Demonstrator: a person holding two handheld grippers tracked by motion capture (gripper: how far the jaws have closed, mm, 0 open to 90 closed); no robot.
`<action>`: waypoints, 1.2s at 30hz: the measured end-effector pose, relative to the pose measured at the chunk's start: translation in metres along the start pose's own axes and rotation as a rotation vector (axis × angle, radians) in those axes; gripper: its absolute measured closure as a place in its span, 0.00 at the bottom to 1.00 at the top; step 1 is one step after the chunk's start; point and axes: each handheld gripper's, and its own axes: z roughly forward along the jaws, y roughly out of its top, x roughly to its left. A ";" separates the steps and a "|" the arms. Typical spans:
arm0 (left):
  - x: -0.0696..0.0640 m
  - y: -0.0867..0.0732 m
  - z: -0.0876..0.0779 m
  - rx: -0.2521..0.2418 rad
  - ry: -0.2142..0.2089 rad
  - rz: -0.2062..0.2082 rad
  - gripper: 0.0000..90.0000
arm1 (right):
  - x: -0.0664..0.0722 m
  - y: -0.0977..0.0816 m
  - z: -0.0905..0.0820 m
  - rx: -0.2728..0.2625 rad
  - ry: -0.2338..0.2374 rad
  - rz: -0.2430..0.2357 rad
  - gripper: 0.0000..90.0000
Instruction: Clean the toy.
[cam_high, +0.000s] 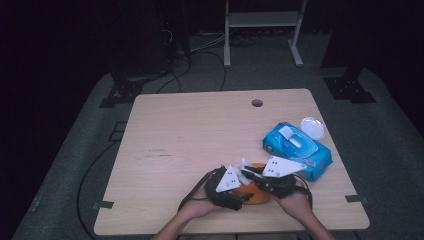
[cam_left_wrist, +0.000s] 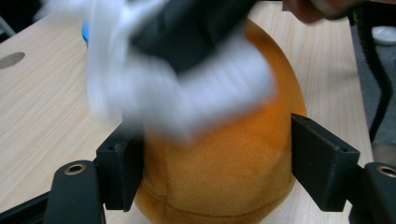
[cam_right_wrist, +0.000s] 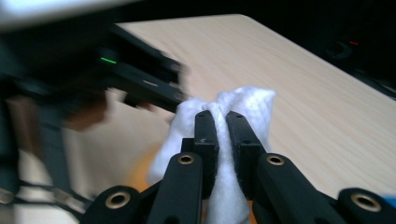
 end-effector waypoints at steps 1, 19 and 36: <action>0.001 -0.001 -0.001 -0.004 -0.007 -0.005 0.29 | -0.006 -0.002 -0.003 0.008 -0.023 0.012 0.92; 0.006 -0.001 -0.004 -0.004 -0.070 -0.086 0.30 | -0.004 -0.004 -0.007 0.027 -0.021 0.024 0.92; 0.016 -0.005 -0.011 -0.019 -0.102 -0.099 0.28 | -0.008 -0.018 -0.021 -0.045 -0.020 0.073 0.92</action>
